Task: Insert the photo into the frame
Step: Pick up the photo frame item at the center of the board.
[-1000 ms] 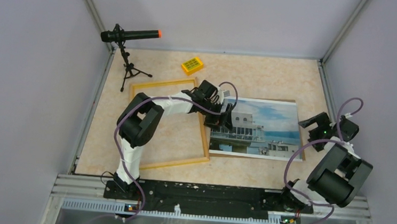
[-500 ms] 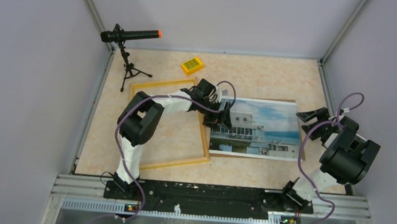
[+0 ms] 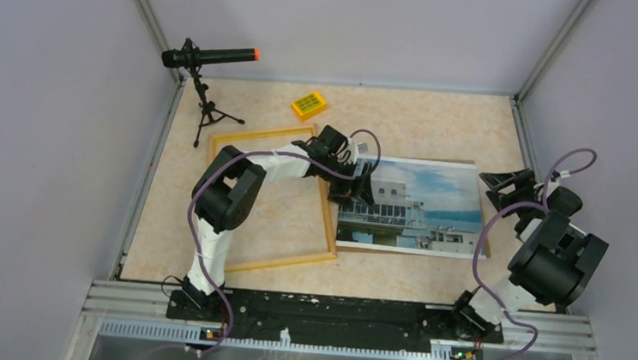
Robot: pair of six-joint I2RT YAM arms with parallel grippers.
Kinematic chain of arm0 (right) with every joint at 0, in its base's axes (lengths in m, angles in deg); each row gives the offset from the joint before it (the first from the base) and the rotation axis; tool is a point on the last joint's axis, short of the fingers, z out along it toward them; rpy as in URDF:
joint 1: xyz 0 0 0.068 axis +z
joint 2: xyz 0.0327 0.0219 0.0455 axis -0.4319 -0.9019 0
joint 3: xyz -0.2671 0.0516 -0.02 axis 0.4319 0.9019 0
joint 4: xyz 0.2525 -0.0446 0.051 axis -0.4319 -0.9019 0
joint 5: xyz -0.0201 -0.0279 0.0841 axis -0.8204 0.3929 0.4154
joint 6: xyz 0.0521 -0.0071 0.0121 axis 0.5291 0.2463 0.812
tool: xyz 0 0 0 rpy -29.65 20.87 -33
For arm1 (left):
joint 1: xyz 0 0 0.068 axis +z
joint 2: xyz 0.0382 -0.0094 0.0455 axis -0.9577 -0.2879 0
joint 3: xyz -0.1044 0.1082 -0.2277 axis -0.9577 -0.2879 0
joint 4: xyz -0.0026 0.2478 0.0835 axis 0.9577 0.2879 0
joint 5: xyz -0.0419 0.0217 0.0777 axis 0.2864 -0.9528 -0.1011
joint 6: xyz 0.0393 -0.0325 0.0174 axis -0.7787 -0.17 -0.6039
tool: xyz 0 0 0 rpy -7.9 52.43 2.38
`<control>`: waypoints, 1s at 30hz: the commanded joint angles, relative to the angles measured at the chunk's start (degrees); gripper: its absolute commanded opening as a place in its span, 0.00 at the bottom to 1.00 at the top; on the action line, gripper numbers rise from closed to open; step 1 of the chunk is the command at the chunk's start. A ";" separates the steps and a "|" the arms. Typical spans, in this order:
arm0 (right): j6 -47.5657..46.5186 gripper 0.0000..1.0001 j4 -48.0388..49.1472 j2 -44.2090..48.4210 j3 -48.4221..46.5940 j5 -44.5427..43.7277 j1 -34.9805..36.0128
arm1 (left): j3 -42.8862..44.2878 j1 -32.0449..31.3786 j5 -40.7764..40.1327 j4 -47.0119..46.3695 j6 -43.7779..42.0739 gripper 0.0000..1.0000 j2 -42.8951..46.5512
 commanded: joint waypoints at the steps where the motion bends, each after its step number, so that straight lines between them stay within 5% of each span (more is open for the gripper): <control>1: 3.55 0.77 -0.67 4.38 1.47 7.17 0.45 | -0.48 0.06 -6.22 3.42 -2.96 0.98 -3.94; 10: -6.34 0.73 -17.02 6.75 0.12 3.82 0.43 | 0.84 0.15 -7.07 4.72 -4.29 0.98 -3.59; 23: -6.45 0.52 -18.06 12.83 1.81 4.83 0.45 | 2.11 0.07 -8.98 5.19 -7.11 0.98 0.11; 30: -7.92 0.28 -22.19 18.26 1.52 3.10 0.45 | 2.23 0.11 -10.61 4.58 -8.65 0.98 3.95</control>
